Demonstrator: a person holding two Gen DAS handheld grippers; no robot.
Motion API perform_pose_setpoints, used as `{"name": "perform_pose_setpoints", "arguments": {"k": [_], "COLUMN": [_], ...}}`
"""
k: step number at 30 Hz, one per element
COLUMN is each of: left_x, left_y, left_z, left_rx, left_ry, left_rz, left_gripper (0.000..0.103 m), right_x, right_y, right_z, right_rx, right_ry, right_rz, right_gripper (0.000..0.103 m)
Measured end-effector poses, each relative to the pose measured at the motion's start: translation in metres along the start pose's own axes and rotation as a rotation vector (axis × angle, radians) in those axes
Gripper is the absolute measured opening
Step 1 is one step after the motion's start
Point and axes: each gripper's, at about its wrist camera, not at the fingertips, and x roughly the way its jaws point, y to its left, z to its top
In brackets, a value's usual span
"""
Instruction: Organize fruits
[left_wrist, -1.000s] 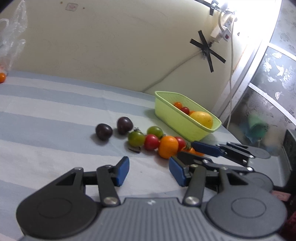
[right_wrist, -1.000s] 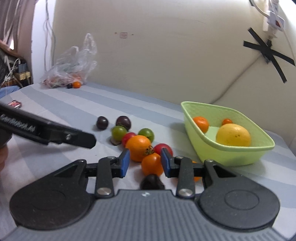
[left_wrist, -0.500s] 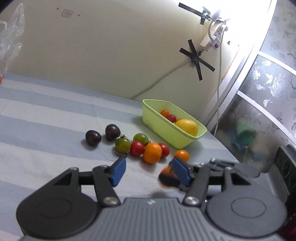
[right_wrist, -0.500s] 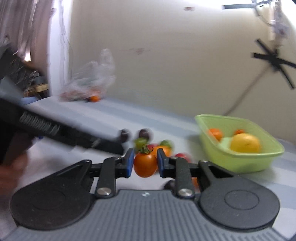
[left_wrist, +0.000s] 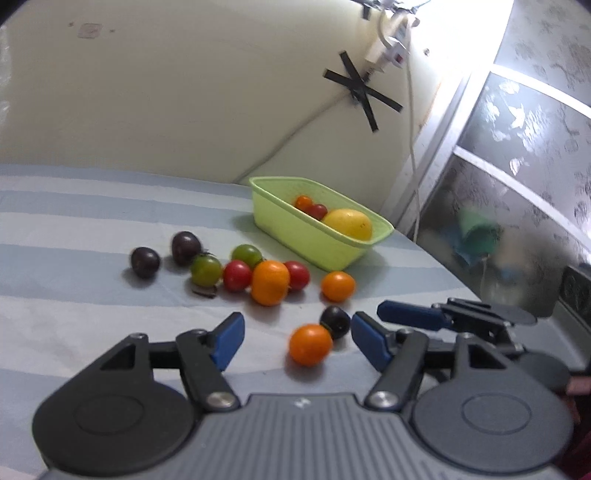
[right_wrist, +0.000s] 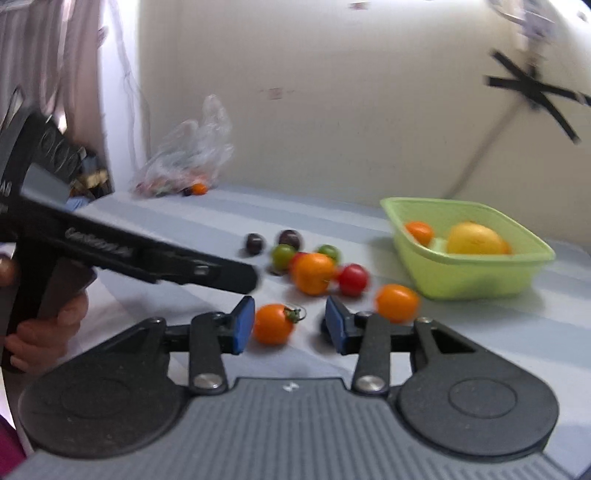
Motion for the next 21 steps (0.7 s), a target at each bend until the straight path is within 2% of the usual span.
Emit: {"name": "perform_pose_setpoints", "arguments": {"k": [4, 6, 10, 13, 15, 18, 21], "left_x": [0.013, 0.019, 0.027, 0.028, 0.027, 0.028, 0.034], "left_y": [-0.015, -0.025, -0.034, -0.034, -0.031, -0.028, -0.027], "left_z": [-0.004, -0.006, -0.008, -0.009, -0.010, -0.009, -0.008], "left_rx": [0.068, 0.123, 0.208, 0.227, 0.228, 0.239, 0.235], "left_ry": [0.028, 0.031, 0.034, 0.040, 0.048, 0.064, 0.092], "left_rz": [0.008, 0.038, 0.098, 0.117, 0.100, 0.084, 0.085], "left_gripper": [0.065, 0.065, 0.064, 0.053, 0.046, 0.040, 0.039], "right_x": [0.001, 0.007, 0.013, 0.016, 0.015, 0.014, 0.018], "right_y": [-0.023, -0.030, -0.035, -0.046, -0.048, -0.043, -0.039], "right_z": [-0.006, -0.008, -0.004, 0.002, 0.004, 0.001, 0.001], "right_rx": [0.093, 0.133, 0.134, 0.163, 0.174, 0.161, 0.172], "right_ry": [0.026, 0.043, 0.030, 0.027, 0.020, 0.026, 0.039], "right_rz": [-0.070, -0.085, -0.128, -0.146, -0.120, -0.062, -0.023], "right_gripper": [0.044, 0.044, 0.044, 0.044, 0.044, 0.044, 0.043]}}
